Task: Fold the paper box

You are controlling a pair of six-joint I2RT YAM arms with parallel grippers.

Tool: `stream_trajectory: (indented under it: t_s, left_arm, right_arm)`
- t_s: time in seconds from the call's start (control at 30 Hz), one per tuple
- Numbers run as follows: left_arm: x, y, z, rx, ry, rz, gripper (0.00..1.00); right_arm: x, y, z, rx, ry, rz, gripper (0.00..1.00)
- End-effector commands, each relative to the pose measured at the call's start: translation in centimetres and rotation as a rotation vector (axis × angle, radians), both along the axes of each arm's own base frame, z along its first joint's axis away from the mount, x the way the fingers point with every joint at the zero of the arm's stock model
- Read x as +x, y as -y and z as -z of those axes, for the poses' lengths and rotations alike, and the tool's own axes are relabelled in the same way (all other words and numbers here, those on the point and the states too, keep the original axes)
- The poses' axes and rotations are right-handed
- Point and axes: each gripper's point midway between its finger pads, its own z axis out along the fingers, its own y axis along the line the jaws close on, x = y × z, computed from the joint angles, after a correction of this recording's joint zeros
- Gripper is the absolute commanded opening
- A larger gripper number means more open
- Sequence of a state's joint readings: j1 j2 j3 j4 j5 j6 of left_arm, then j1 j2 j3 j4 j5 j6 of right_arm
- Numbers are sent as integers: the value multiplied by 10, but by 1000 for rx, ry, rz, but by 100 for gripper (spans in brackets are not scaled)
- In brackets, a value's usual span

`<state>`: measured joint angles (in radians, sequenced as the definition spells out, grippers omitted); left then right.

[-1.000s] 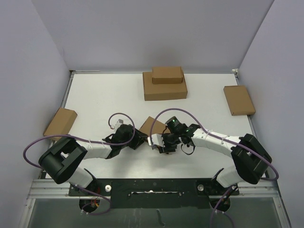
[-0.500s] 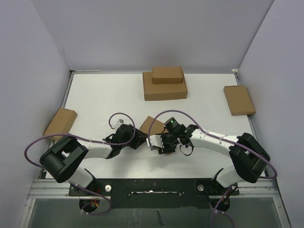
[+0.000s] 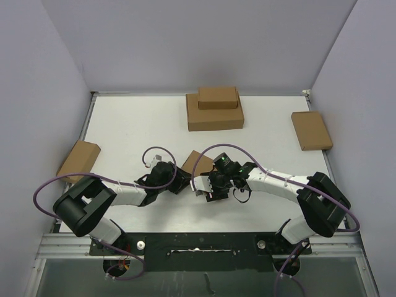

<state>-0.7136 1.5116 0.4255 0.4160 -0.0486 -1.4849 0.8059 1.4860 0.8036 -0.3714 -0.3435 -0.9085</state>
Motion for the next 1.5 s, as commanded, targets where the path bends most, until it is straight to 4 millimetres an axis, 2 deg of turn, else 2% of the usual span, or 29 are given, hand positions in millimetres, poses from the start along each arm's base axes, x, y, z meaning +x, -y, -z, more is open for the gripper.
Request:
stream_trajectory:
  t_s: [0.0,0.53,0.97,1.2,1.33,1.47]
  left_arm:
    - [-8,-12,23,76,-45,4,45]
    - [-17,-18,30,90,-46,28,49]
    - [-22,-17,25,71,-13,71,54]
    - [-26,-23,32,90,-23,66,54]
    - [-26,-24,37,100,-35,66,54]
    - [-26,-25,38,103,-38,67,52]
  right_arm:
    - [8,-5,-3,-6,27,3,56]
    - [8,-5,-2,-5,15,5,61]
    - [10,-2,-3,4,-7,23,64]
    - [8,-3,-4,8,-16,13,67]
    - [8,-5,-11,28,-6,8,70]
    - [11,-6,-28,79,13,18,74]
